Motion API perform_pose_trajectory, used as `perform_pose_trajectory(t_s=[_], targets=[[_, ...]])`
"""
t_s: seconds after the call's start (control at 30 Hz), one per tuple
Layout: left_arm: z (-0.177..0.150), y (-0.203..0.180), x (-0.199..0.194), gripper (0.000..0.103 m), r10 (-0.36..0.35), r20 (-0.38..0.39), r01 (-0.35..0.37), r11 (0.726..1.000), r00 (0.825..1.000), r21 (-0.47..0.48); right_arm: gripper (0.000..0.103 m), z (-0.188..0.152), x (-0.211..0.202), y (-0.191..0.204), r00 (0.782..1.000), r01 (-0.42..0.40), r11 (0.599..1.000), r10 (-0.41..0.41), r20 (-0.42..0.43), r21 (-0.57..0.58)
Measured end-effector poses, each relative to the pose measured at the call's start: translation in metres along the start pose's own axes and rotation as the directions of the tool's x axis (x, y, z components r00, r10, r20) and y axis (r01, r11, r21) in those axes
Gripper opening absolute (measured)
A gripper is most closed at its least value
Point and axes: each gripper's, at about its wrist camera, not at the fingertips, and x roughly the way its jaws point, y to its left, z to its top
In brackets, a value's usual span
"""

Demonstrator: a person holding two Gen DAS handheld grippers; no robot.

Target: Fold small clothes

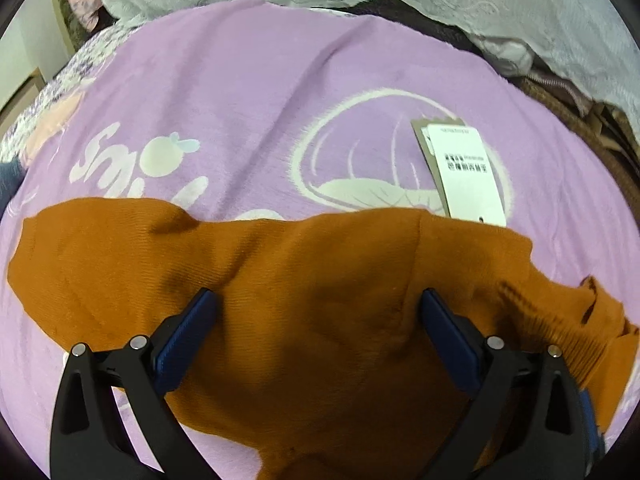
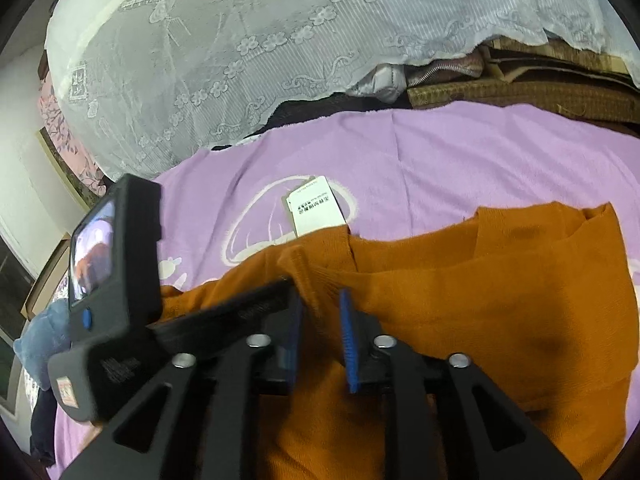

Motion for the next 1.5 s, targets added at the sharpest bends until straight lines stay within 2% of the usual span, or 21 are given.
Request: perform_pose_trajectory(t_s=[0.03,0.07,0.17,0.3,0.33,0.43,0.5,0.53,0.57,0.63,0.7,0.83,0.87,0.97,1.03,1.07,1.17,1.3,1.37,1.43,1.5], targets=[[0.000,0.004,-0.002,0.099,-0.018,0.002,0.018,1.000,1.000,-0.013,0.040,0.000,-0.001,-0.001,1.000,-0.016,1.000,0.016,-0.009,0.004],[0.000,0.007,-0.005,0.098,-0.026,0.006,0.027,0.999,1.000,-0.024,0.042,0.000,-0.003,-0.002,0.999,-0.041,0.999,0.041,-0.020,0.006],[0.001,0.013,-0.018,0.098,-0.031,0.039,0.032,0.999,0.999,-0.036,0.043,-0.002,-0.012,0.002,0.994,-0.106,0.994,0.106,-0.039,-0.021],[0.001,0.022,-0.040,0.098,-0.029,0.090,0.033,0.999,0.995,-0.040,0.047,-0.007,-0.040,0.015,0.986,-0.163,0.979,0.160,-0.034,-0.126],[0.002,0.023,-0.045,0.098,-0.029,0.100,0.033,0.999,0.995,-0.036,0.049,-0.006,-0.045,0.015,0.986,-0.165,0.977,0.163,-0.028,-0.137],[-0.003,0.023,-0.057,0.098,-0.046,0.108,0.047,0.999,0.993,-0.007,0.049,-0.001,-0.064,0.004,0.997,-0.070,0.984,0.076,0.029,-0.163],[-0.008,0.018,-0.060,0.098,-0.085,0.094,0.083,0.996,0.992,0.023,0.042,0.010,-0.066,-0.020,0.998,0.015,0.991,-0.008,0.055,-0.133],[-0.011,0.015,-0.061,0.098,-0.111,0.087,0.108,0.993,0.990,0.038,0.023,0.015,-0.064,-0.034,0.998,0.040,0.994,-0.034,0.054,-0.104],[-0.014,0.011,-0.062,0.098,-0.141,0.080,0.137,0.989,0.987,0.051,0.010,0.022,-0.060,-0.057,0.998,0.055,0.997,-0.053,0.038,-0.046],[-0.022,-0.005,-0.060,0.098,-0.211,0.061,0.205,0.974,0.976,0.093,0.008,0.030,-0.054,-0.090,0.997,0.072,0.997,-0.073,0.027,0.036],[-0.030,-0.021,-0.053,0.098,-0.225,0.048,0.217,0.967,0.973,0.136,0.008,0.033,-0.047,-0.119,0.994,0.105,0.990,-0.108,0.026,0.093],[-0.044,-0.043,-0.014,0.099,-0.148,-0.031,0.151,0.971,0.988,0.184,0.008,0.026,-0.023,-0.169,0.987,0.163,0.961,-0.158,-0.037,0.223],[-0.046,-0.046,-0.005,0.099,-0.126,-0.042,0.132,0.972,0.991,0.193,0.003,0.022,-0.014,-0.179,0.985,0.169,0.954,-0.157,-0.071,0.248],[-0.052,-0.055,-0.011,0.099,-0.083,0.009,0.078,0.969,0.997,0.234,0.000,0.015,-0.009,-0.194,0.989,0.139,0.944,-0.118,-0.087,0.299],[-0.053,-0.055,-0.012,0.099,-0.076,0.010,0.071,0.969,0.997,0.236,0.000,0.016,-0.017,-0.188,0.989,0.145,0.948,-0.133,-0.060,0.283],[-0.052,-0.053,-0.016,0.099,-0.084,0.003,0.081,0.972,0.996,0.221,0.006,0.015,-0.027,-0.181,0.988,0.153,0.955,-0.149,-0.036,0.255],[-0.046,-0.039,-0.039,0.098,-0.157,0.033,0.150,0.976,0.987,0.159,0.006,0.010,-0.050,-0.161,0.990,0.139,0.972,-0.141,0.001,0.191],[-0.055,-0.038,-0.062,0.098,-0.217,0.053,0.204,0.962,0.975,0.184,0.006,-0.011,-0.065,-0.133,0.989,0.147,0.986,-0.146,-0.019,0.075],[-0.063,-0.045,-0.054,0.098,-0.190,0.027,0.180,0.959,0.981,0.219,0.005,-0.027,-0.057,-0.137,0.980,0.187,0.981,-0.183,-0.082,0.053],[-0.072,-0.055,-0.031,0.099,-0.117,-0.029,0.121,0.962,0.993,0.245,0.000,-0.037,-0.047,-0.146,0.976,0.196,0.978,-0.187,-0.115,0.067],[-0.077,-0.062,-0.025,0.099,-0.077,-0.004,0.075,0.959,0.997,0.273,0.000,-0.037,-0.050,-0.143,0.975,0.198,0.978,-0.190,-0.115,0.065]])
